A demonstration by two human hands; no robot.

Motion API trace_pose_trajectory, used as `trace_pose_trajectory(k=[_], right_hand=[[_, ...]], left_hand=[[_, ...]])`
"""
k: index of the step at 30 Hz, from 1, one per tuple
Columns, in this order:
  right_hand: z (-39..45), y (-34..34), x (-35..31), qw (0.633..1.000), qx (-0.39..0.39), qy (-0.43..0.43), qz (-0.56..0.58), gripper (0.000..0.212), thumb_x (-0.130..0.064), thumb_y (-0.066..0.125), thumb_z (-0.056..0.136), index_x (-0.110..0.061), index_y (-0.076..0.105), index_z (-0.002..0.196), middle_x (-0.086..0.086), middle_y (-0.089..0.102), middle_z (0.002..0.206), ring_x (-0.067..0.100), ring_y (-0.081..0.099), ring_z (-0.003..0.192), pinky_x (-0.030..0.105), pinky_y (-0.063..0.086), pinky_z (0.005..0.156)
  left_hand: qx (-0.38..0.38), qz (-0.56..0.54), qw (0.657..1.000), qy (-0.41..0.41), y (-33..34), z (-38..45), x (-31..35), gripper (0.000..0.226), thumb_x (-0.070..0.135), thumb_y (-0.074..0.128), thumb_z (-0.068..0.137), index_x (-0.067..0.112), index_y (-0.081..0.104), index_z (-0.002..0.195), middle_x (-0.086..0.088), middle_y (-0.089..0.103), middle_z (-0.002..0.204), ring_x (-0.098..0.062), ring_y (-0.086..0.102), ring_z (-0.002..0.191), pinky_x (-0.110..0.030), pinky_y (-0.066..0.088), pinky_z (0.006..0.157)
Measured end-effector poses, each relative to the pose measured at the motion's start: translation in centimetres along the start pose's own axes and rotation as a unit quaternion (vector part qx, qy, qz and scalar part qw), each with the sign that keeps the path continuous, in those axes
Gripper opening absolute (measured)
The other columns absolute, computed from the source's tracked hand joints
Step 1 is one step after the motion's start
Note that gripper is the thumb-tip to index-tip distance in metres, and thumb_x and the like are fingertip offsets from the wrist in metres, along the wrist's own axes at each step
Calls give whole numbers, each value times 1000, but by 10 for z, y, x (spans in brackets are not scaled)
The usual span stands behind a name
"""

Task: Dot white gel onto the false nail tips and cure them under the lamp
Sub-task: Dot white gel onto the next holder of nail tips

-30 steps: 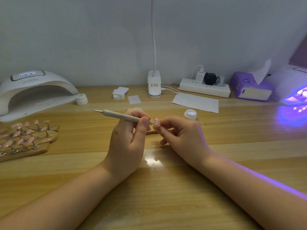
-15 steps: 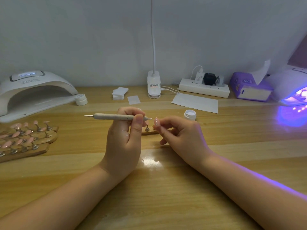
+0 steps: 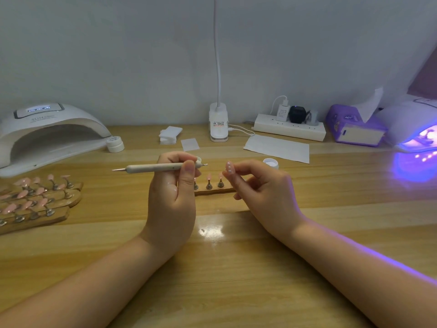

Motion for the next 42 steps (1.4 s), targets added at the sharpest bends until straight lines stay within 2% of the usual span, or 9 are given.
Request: trace_pose_trajectory(k=[4, 8, 13, 16, 25, 30, 35, 38, 42], right_hand=[[6, -8, 4, 997, 20, 3, -79, 11, -29, 66, 89, -21, 73, 89, -7, 65, 81, 13, 55, 60, 41, 50, 57], [11, -17, 17, 986, 22, 65, -149, 8, -36, 67, 87, -29, 72, 85, -3, 56, 76, 9, 49, 65, 38, 47, 58], [13, -13, 30, 976, -18, 111, -187, 12, -40, 66, 87, -30, 73, 85, -12, 49, 67, 7, 45, 67, 31, 39, 57], [13, -13, 32, 974, -13, 116, -192, 12, -38, 65, 87, -30, 73, 84, -12, 46, 64, 6, 44, 65, 28, 36, 57], [12, -14, 41, 960, -32, 175, -214, 12, -36, 64, 84, -37, 64, 72, -8, 47, 66, 7, 46, 60, 25, 29, 54], [12, -13, 49, 946, -55, 213, -240, 12, -43, 63, 86, -35, 70, 80, -7, 53, 74, 8, 50, 62, 25, 30, 52], [13, -14, 50, 945, -72, 222, -229, 17, -46, 65, 83, -32, 72, 87, -7, 58, 76, 9, 54, 68, 25, 36, 57], [13, -18, 43, 934, -98, 206, -275, 19, -47, 62, 82, -32, 72, 88, -10, 55, 73, 9, 54, 67, 25, 36, 55], [19, -30, 27, 909, -108, 130, -380, 30, -50, 51, 80, -26, 68, 72, -9, 57, 64, 13, 56, 65, 26, 45, 54]], left_hand=[[-4, -3, 1000, -9, 0, 0, -2, 12, 23, 44, 97, 32, 53, 96, 21, 61, 87, -7, 61, 84, -17, 50, 73], [-8, -5, 1000, -21, 1, 0, -4, 10, 26, 44, 96, 31, 53, 96, 18, 62, 89, -8, 62, 85, -17, 51, 74], [-12, -4, 1000, -27, 1, 0, -5, 10, 27, 44, 96, 32, 53, 96, 22, 61, 88, -8, 62, 86, -18, 50, 77], [-13, -2, 1000, -28, 1, 0, -5, 10, 27, 44, 96, 32, 54, 96, 20, 62, 88, -7, 62, 86, -16, 50, 75], [-14, -4, 999, -48, 2, -1, -5, 10, 28, 44, 95, 30, 54, 95, 13, 62, 86, -4, 61, 85, -18, 50, 77], [-18, -1, 998, -58, 2, -1, -5, 10, 30, 44, 94, 29, 54, 95, 12, 62, 87, -3, 61, 85, -16, 48, 76], [-20, 1, 998, -64, 2, -1, -6, 11, 30, 44, 94, 27, 55, 96, 10, 62, 88, -2, 61, 85, -17, 49, 77], [-17, -1, 998, -65, 1, -1, -6, 12, 30, 44, 94, 27, 55, 96, 12, 63, 87, -3, 62, 85, -17, 49, 77], [-18, -6, 998, -64, 1, -1, -7, 12, 30, 44, 94, 27, 55, 96, 15, 64, 88, -4, 62, 86, -17, 49, 78]])
Point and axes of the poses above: each hand's wrist, its own z-axis towards the middle knuckle, its own y-axis out of the palm, x = y × z, the point moved 4 cm from there along z, towards the middle knuckle
